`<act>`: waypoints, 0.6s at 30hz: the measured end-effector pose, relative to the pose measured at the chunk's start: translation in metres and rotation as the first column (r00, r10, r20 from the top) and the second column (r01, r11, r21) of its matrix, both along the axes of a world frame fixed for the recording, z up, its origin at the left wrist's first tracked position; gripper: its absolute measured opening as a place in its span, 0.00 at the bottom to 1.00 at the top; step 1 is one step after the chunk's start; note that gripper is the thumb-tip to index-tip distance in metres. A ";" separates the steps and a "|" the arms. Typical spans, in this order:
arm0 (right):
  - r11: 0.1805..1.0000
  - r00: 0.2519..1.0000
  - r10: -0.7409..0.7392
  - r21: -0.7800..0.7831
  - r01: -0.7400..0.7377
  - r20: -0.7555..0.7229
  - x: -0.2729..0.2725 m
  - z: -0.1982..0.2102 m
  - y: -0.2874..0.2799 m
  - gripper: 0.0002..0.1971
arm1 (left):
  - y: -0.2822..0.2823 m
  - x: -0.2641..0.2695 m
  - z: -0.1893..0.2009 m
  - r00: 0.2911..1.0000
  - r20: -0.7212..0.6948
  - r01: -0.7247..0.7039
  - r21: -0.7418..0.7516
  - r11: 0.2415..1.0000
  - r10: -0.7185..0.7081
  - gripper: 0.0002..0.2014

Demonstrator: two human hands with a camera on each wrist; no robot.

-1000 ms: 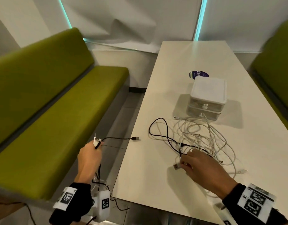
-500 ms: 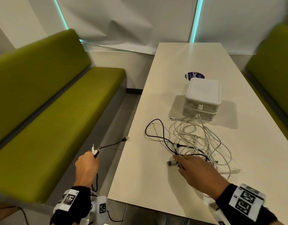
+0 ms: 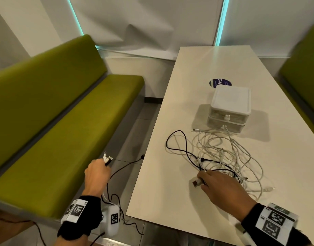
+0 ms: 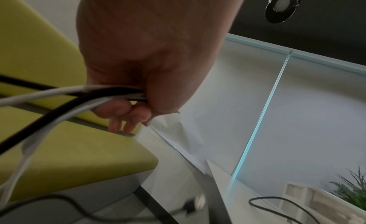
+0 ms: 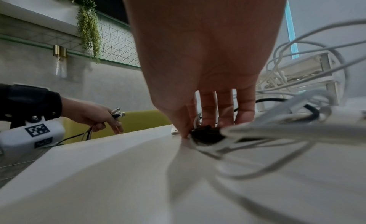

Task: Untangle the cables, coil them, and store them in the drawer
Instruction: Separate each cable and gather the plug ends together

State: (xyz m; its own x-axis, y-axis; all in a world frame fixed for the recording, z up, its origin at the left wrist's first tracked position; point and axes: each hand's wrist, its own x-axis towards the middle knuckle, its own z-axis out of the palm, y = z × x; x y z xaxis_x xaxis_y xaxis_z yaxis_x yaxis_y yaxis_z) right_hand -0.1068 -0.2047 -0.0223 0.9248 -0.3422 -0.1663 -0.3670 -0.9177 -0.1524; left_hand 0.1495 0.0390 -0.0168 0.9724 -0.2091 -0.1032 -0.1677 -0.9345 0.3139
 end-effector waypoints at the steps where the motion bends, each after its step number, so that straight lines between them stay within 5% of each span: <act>1: 1.000 1.000 0.000 -0.007 0.000 -0.001 0.000 0.001 0.001 0.10 | 0.000 0.000 0.002 1.000 0.007 -0.001 -0.008 1.000 0.002 0.09; 8: 1.000 0.987 0.001 -0.009 0.001 0.159 0.000 0.004 0.003 0.07 | -0.013 -0.003 0.019 0.998 0.041 0.054 -0.233 0.971 -0.046 0.12; 12: 1.000 0.958 -0.024 0.008 0.022 0.286 0.000 0.013 0.002 0.12 | -0.042 -0.019 0.026 0.978 -0.055 0.135 -0.563 0.816 -0.200 0.18; 18: 0.989 0.856 -0.073 0.148 -0.004 0.511 0.001 0.029 0.004 0.03 | -0.094 -0.073 0.034 0.837 -0.137 0.281 -0.722 0.632 -0.530 0.25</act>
